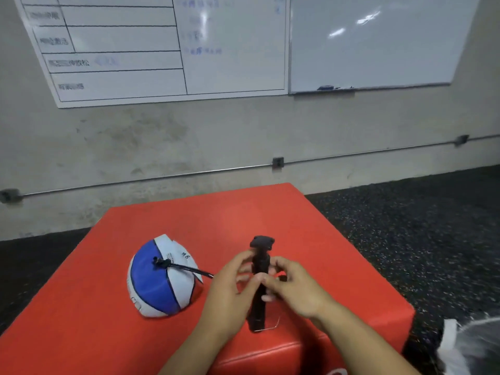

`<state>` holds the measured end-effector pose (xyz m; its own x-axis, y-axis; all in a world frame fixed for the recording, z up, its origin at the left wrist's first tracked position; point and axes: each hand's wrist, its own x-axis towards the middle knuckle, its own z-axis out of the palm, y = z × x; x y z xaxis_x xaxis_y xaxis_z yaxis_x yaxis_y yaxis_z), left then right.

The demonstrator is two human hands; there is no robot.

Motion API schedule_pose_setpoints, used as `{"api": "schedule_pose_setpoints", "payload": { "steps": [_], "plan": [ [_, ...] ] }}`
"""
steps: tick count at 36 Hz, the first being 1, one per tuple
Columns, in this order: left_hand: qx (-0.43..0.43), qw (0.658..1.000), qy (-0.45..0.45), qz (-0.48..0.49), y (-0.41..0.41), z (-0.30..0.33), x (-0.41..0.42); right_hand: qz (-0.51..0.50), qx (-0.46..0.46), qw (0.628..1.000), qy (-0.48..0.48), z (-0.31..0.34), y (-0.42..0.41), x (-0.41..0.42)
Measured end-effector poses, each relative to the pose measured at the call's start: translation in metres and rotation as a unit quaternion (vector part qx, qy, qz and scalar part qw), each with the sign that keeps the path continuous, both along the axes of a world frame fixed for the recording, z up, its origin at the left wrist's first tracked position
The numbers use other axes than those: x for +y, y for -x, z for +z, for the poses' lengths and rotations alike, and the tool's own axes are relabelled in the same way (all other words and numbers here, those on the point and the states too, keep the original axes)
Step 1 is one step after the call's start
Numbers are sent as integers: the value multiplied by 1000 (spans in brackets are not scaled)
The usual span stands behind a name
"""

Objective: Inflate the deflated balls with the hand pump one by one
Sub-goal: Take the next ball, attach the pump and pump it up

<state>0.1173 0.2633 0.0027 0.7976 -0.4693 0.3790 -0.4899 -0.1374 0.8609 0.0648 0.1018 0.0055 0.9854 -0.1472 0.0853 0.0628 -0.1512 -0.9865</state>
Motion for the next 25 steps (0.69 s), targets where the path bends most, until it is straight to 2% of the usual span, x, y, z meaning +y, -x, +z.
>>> {"api": "schedule_pose_setpoints", "payload": {
  "steps": [3, 6, 10, 12, 16, 21, 25],
  "plan": [
    [2, 1000, 5, -14, -13, -11, -12, 18, 35, 999, -13, 2, -2, -14],
    [-6, 999, 7, -31, -17, -17, -24, 7, 66, 998, 18, 9, -2, -36],
    [-20, 999, 3, -44, -18, -25, -36, -130, -33, 982, 135, 28, 10, -64],
    [-19, 999, -3, -48, -17, -33, -40, -120, -83, 979, 144, 34, 21, -71],
    [-24, 996, -14, -84, -13, -42, -46, -64, -94, 978, 175, 33, 31, -73],
    [-44, 993, -14, -109, -7, -47, -49, -109, -107, 963, 221, 22, 32, -71],
    [-34, 993, -3, -112, -5, -48, -51, -134, -129, 959, 212, 21, 34, -72]
  ]
}}
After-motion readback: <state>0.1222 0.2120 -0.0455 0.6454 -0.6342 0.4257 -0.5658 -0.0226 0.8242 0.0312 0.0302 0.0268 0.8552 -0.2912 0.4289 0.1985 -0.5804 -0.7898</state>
